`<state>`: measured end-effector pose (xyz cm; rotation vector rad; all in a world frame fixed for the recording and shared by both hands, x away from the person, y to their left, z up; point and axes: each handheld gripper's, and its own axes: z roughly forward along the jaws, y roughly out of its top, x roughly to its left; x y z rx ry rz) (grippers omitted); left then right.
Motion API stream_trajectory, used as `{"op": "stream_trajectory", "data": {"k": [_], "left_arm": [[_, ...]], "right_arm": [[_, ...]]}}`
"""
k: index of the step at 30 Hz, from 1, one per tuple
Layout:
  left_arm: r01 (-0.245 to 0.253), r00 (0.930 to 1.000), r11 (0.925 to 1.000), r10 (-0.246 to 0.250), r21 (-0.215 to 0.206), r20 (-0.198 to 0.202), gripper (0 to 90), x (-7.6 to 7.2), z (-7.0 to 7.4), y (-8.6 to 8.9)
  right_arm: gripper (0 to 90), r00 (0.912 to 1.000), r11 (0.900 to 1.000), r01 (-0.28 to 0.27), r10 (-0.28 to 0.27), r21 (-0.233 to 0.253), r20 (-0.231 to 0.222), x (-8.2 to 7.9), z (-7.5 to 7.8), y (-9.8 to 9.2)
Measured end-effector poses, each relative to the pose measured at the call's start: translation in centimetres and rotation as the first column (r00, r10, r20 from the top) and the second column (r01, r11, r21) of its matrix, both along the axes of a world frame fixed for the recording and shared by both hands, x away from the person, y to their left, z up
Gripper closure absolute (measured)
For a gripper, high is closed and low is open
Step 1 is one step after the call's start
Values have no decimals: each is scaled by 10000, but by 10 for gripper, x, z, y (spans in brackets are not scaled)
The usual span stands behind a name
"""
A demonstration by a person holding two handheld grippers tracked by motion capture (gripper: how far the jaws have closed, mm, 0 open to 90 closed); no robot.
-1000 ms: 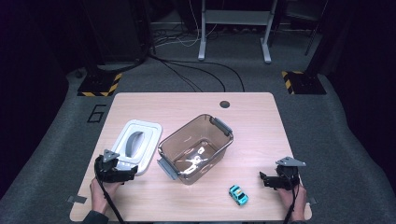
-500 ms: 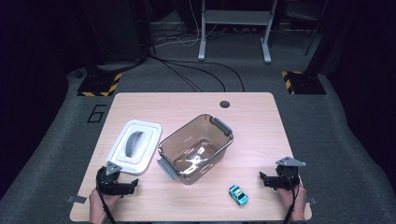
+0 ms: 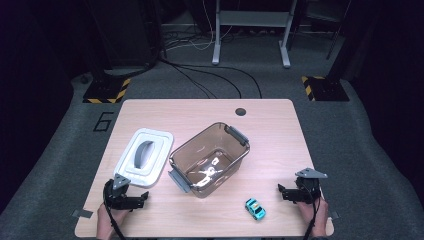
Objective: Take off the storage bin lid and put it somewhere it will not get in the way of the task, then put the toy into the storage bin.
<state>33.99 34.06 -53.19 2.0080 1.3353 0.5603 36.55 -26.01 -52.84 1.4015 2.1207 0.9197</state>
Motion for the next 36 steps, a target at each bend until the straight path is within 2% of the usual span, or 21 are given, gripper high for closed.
{"op": "stream_trajectory", "data": {"k": [13, 17, 25, 29, 36], "left_arm": [[-80, 10000, 10000, 80, 1, 20, 0, 0, 0, -1], [-96, 9999, 10000, 96, 4, 46, 0, 0, 0, -1], [-155, 9999, 9999, 155, -11, 11, 1, -1, 0, -1], [-143, 9999, 9999, 143, 0, 42, 2, -1, 0, -1], [-162, 9999, 9999, 162, -2, 33, 2, -1, 0, -1]], "right_arm": [[64, 10000, 10000, -23, 23, -22, -46, 0, 0, 0], [63, 9999, 9999, 118, -118, -63, 8, -1, 0, 0], [68, 9997, 9999, 20, -24, -158, -248, 0, 3, 1], [79, 9994, 9995, 104, -93, 311, -343, -5, 6, 1], [94, 9995, 9984, 88, -71, 564, -310, -18, 22, 11]]}}
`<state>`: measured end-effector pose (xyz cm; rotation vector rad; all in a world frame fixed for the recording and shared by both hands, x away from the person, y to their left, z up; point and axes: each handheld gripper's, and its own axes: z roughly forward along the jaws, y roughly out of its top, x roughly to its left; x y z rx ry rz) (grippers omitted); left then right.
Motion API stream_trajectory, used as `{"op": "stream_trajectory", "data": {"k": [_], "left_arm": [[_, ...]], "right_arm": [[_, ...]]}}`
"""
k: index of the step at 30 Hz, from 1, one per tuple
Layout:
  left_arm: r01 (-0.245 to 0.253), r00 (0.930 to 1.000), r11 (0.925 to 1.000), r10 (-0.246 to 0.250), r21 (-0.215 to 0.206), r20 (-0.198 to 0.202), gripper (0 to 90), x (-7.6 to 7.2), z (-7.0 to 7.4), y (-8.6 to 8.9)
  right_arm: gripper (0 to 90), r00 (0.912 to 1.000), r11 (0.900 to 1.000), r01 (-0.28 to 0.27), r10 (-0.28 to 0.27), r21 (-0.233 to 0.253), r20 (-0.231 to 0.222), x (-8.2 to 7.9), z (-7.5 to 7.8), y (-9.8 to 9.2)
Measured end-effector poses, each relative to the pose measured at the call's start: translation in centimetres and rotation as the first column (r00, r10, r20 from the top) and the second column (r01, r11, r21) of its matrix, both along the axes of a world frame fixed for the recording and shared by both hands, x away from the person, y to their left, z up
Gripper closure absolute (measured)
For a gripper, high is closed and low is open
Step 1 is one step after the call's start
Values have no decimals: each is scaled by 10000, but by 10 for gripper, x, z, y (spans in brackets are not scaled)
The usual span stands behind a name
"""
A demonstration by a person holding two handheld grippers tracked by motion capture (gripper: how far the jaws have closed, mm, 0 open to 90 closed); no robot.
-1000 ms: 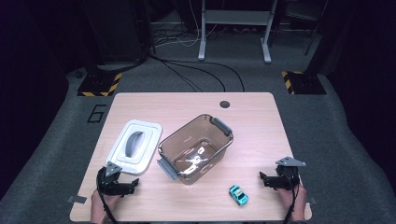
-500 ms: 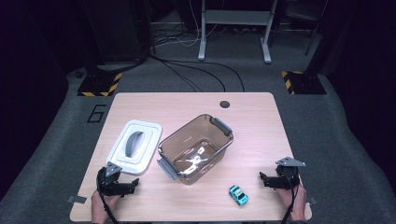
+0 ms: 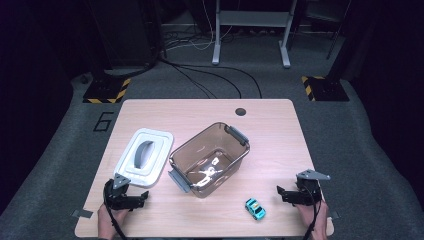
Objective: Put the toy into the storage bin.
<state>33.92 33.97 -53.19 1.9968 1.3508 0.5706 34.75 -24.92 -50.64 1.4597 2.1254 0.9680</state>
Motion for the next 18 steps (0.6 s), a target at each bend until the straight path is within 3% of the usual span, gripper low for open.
{"op": "stream_trajectory", "data": {"k": [9, 18], "left_arm": [[6, 10000, 10000, -6, 4, 8, 3, 0, 0, 0], [1, 10000, 10000, -1, 2, 8, 4, 0, 0, 0]], "right_arm": [[86, 9996, 9988, -284, 280, 392, 107, -14, 19, 18], [90, 9964, 9954, -845, 844, 443, 49, -26, 26, 39]]}}
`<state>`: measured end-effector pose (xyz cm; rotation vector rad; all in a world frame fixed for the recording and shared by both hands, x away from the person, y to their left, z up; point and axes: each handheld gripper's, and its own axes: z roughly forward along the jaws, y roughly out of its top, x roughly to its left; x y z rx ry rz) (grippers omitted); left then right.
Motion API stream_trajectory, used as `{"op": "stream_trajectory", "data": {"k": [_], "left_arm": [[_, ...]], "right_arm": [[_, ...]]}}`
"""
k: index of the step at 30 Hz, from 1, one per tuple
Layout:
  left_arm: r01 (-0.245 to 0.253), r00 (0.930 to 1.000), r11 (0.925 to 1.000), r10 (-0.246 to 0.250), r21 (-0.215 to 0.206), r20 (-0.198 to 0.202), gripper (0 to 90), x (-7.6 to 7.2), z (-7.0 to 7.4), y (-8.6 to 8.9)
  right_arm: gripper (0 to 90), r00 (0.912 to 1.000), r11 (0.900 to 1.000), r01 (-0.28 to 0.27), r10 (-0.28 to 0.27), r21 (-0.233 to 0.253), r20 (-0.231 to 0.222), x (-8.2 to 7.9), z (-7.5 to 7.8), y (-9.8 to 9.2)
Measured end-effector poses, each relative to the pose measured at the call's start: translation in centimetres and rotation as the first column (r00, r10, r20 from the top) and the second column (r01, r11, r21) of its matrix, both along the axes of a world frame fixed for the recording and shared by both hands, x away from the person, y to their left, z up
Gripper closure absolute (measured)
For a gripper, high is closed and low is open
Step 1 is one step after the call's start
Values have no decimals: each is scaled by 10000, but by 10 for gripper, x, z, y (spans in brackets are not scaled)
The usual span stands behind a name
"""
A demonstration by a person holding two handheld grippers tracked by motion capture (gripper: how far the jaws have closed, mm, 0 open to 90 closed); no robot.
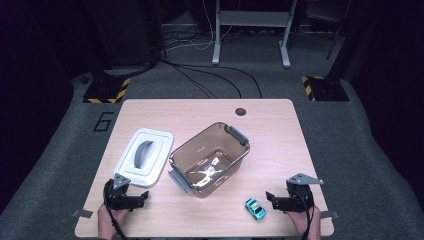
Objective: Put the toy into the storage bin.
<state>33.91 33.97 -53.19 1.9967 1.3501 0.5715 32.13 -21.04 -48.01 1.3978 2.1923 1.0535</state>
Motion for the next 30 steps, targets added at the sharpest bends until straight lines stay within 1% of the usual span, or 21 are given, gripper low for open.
{"op": "stream_trajectory", "data": {"k": [2, 3, 4, 5, 7, 8, 14, 16, 17, 21, 22, 26, 28, 30], "left_arm": [[3, 10000, 10000, -3, 1, 0, 3, 0, 0, 0], [4, 10000, 10000, -4, 3, -2, 3, 0, 0, 0], [4, 10000, 10000, -4, -1, -1, 3, 0, 0, 0], [1, 10000, 10000, -1, -3, 0, 3, 0, 0, 0], [2, 10000, 10000, -2, 0, -2, 3, 0, 0, 0], [1, 10000, 10000, -1, 1, 1, 3, 0, 0, 0], [3, 10000, 10000, -3, 1, -2, 3, 0, 0, 0], [3, 10000, 10000, -3, -1, 0, 3, 0, 0, 0], [3, 10000, 10000, -3, 0, 0, 3, 0, 0, 0], [3, 10000, 10000, -3, 3, 0, 3, 0, 0, 0], [2, 10000, 10000, -2, 3, 0, 4, 0, 0, 0], [1, 10000, 10000, -1, 0, 2, 3, 0, 0, 0], [0, 10000, 10000, 0, -1, 2, 4, 0, 0, 0], [-1, 10000, 10000, 1, 0, 3, 3, 0, 0, 0]], "right_arm": [[71, 9998, 9998, -201, 201, -36, -70, -2, 1, 5], [59, 9997, 9995, -222, 220, -220, -81, -3, 1, 7], [43, 9998, 9992, -125, 118, -385, -186, -3, 1, 9], [41, 9995, 9990, -174, 163, -417, -277, -4, 1, 11], [54, 9989, 9989, -357, 347, -310, -329, -5, 2, 15], [54, 9984, 9980, -505, 495, -384, -257, -6, 2, 17], [80, 9954, 9951, -903, 889, -392, -358, -13, -1, 35], [83, 9941, 9932, -1038, 1020, -519, -371, -13, -3, 41], [87, 9931, 9929, -1088, 1064, -480, -501, -14, -4, 43], [101, 9911, 9909, -1204, 1165, -601, -641, -16, -12, 53], [110, 9897, 9891, -1321, 1280, -647, -637, -17, -15, 54], [133, 9878, 9891, -1370, 1323, -545, -816, -19, -21, 57], [136, 9873, 9877, -1448, 1403, -589, -740, -19, -24, 57], [134, 9864, 9890, -1396, 1346, -494, -941, -20, -26, 58]]}}
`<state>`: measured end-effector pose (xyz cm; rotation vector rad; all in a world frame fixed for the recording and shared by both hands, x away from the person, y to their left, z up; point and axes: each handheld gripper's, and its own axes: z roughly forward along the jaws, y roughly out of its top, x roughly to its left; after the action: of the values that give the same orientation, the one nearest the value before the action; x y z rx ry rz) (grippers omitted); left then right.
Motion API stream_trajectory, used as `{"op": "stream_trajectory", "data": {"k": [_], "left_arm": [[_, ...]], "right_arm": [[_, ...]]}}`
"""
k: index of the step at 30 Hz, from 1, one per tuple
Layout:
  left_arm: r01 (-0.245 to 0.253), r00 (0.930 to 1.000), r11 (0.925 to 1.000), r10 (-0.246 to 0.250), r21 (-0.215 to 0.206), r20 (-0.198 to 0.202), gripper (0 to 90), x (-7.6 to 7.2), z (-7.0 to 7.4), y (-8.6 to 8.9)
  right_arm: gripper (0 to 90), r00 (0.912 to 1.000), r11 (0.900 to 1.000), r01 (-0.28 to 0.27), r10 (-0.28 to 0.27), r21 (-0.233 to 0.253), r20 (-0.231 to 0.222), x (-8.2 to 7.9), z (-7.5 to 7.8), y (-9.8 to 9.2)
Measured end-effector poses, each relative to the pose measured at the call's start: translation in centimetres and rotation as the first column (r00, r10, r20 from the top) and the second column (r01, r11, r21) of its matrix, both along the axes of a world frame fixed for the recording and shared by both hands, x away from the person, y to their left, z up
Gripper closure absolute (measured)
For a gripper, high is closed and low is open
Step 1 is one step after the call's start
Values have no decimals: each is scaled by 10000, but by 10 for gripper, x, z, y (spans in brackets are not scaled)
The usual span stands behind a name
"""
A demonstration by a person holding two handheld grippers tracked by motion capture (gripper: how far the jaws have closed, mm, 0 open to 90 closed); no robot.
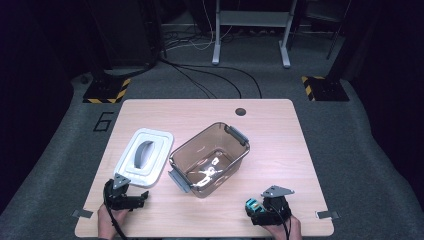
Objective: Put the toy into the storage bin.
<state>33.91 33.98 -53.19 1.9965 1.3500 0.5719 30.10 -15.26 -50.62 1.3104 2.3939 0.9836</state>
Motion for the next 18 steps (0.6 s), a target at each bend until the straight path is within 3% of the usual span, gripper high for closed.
{"op": "stream_trajectory", "data": {"k": [11, 18], "left_arm": [[4, 10000, 10000, -4, 1, -3, 3, 0, 0, 0], [4, 10000, 10000, -4, 2, -3, 4, 0, 0, 0]], "right_arm": [[151, 9997, 9998, -141, 144, -158, 174, -2, -7, 2], [328, 9995, 9994, -249, 252, -223, 166, -3, -7, 3]]}}
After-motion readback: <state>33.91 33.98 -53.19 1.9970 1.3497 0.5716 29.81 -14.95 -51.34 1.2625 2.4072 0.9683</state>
